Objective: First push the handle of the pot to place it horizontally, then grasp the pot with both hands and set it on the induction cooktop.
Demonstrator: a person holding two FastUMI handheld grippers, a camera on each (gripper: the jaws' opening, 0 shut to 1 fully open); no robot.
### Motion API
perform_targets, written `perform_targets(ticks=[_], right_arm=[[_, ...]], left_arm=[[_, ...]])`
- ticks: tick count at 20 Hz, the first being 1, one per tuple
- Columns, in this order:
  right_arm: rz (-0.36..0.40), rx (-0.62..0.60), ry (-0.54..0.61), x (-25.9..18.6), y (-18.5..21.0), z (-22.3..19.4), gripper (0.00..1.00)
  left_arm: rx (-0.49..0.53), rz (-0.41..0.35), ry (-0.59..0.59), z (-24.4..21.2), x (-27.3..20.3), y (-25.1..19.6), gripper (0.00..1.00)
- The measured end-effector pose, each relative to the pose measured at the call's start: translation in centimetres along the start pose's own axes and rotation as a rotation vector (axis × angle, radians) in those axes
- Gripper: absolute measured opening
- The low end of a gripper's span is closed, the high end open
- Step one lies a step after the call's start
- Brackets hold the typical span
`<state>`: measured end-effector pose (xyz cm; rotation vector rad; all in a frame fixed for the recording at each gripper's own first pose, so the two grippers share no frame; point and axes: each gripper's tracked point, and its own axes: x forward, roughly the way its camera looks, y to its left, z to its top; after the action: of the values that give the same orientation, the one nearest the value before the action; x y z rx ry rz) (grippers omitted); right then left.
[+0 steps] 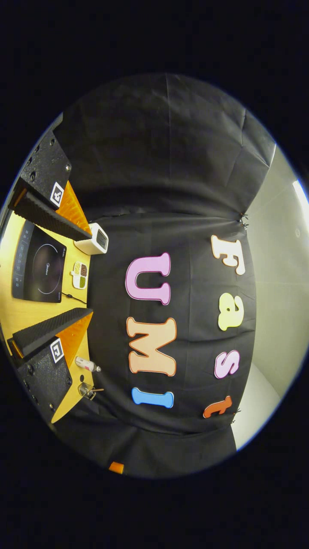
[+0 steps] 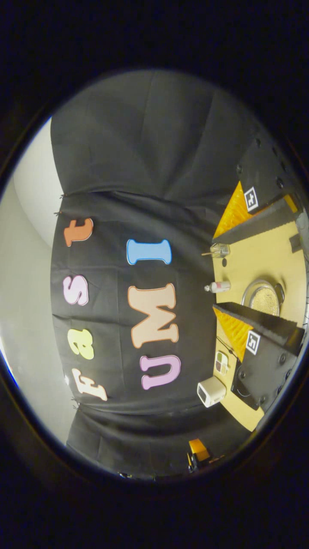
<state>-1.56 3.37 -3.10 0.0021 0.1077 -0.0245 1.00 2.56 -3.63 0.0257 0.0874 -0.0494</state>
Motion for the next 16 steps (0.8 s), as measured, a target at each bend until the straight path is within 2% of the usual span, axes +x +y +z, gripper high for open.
perform_targets(ticks=[1, 2, 4, 5, 7, 8, 11, 13, 14, 16], right_arm=[[0.000, 0.009, 0.002, -0.3, 0.4, -0.1, 0.77], [0.005, 0.019, 0.008, -0.5, 0.7, -0.2, 0.65], [0.004, 0.044, 0.013, -1.0, 1.5, -0.6, 0.40], [0.000, 0.053, 0.010, -1.2, 1.6, -0.6, 0.28], [-0.022, 0.045, 0.022, -1.6, 1.7, -1.4, 0.03], [-0.037, 0.040, 0.023, -1.8, 1.7, -1.5, 0.03], [-0.043, 0.045, 0.036, -2.1, 2.7, -2.2, 0.00], [-0.035, 0.050, 0.060, -1.9, 3.3, -3.1, 0.03], [-0.035, 0.045, 0.072, -1.7, 3.4, -3.5, 0.03], [-0.035, 0.036, 0.104, -1.2, 3.6, -4.7, 0.03]], left_arm=[[0.002, -0.006, 0.004, -0.1, 0.0, 0.2, 0.95], [0.004, -0.013, 0.006, -0.3, -0.1, 0.4, 0.92], [0.002, -0.028, 0.005, -0.4, 0.0, 0.7, 0.95], [0.002, -0.037, 0.006, -0.5, 0.2, 0.9, 0.92], [0.003, -0.053, 0.013, -1.0, 0.6, 1.3, 0.92], [0.004, -0.062, 0.017, -1.3, 0.7, 1.5, 0.95], [0.007, -0.068, 0.024, -1.8, 1.2, 2.6, 0.92], [0.011, -0.064, 0.031, -2.2, 1.7, 3.1, 0.95], [0.012, -0.065, 0.032, -2.4, 1.8, 3.3, 0.92], [0.004, -0.062, 0.032, -2.6, 2.3, 3.5, 0.92]])
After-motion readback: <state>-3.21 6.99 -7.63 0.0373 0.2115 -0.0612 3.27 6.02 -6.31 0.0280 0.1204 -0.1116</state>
